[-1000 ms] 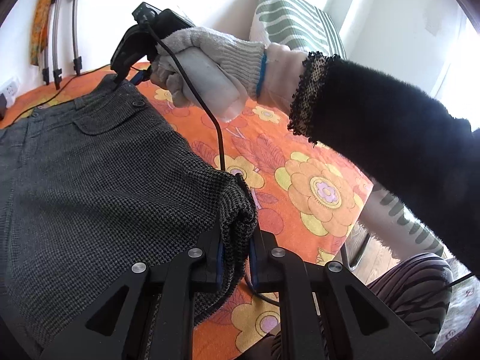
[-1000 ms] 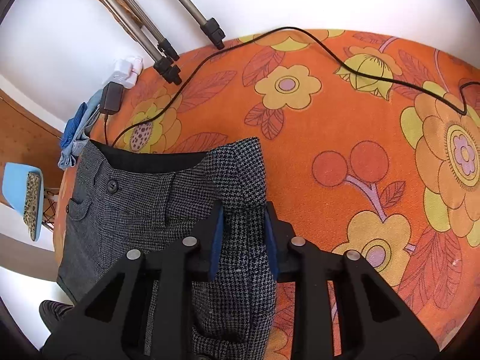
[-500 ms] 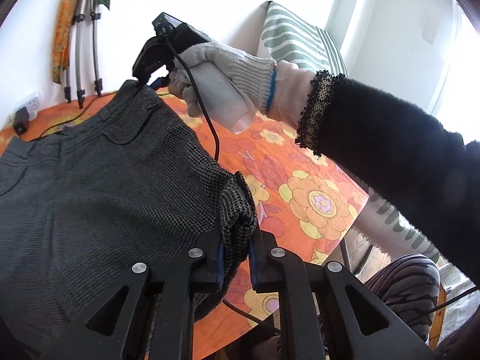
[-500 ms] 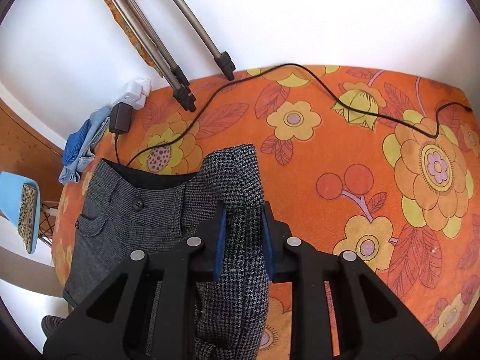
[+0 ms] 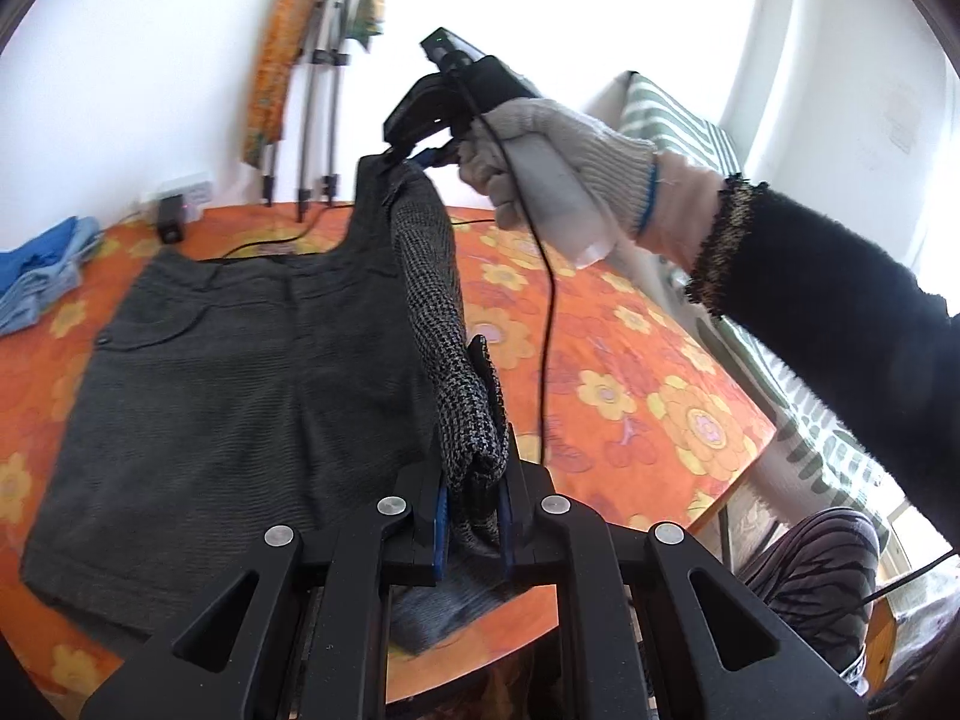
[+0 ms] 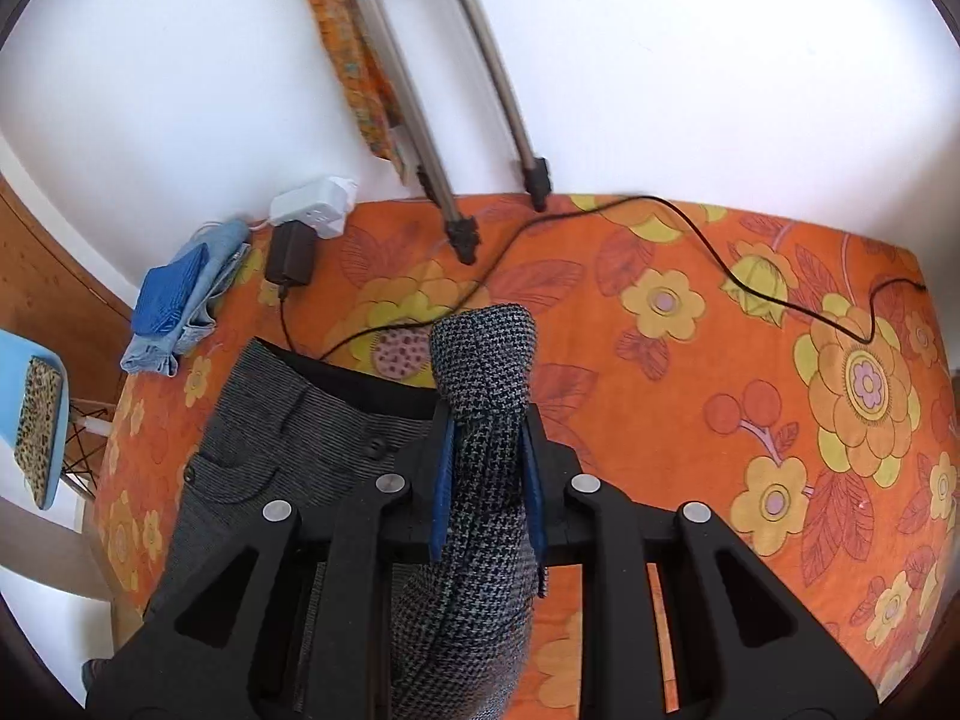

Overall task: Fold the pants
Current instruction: 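Lift the shorts with both tools, folding one leg over the other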

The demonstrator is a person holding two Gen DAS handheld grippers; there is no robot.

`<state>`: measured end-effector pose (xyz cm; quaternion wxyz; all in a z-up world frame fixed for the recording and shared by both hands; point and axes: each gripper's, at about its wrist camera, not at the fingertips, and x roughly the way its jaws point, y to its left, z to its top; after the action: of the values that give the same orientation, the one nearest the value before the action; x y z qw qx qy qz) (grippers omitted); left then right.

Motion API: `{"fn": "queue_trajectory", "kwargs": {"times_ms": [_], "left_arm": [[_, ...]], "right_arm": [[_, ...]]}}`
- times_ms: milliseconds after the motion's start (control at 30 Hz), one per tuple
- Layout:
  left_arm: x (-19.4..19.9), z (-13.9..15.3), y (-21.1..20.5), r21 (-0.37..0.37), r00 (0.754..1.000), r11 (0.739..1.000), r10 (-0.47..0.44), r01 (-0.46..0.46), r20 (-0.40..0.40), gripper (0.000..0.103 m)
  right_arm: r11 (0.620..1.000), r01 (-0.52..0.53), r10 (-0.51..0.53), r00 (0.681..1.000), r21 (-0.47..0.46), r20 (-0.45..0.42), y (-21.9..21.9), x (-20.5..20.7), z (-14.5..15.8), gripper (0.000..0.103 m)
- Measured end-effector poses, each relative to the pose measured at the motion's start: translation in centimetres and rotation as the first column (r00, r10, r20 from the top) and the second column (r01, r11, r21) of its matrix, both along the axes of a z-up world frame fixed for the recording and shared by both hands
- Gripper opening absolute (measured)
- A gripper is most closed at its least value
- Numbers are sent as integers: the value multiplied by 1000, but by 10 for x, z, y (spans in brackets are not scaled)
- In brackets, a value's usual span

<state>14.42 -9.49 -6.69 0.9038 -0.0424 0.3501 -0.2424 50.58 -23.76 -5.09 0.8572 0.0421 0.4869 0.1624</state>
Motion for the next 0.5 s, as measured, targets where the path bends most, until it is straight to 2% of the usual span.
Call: {"fn": "queue_trajectory", "kwargs": {"times_ms": [233,500], "left_arm": [[-2,-6,60,-9,996,996,85,-85,-17,11],[1,-17,126,-22,984,985,169,-170,-63,11]], "right_arm": [[998,-24,26,999,-53,31,80,-5,14,20],[994,-36,39,999,-104,21,167,-2,4,20]]}}
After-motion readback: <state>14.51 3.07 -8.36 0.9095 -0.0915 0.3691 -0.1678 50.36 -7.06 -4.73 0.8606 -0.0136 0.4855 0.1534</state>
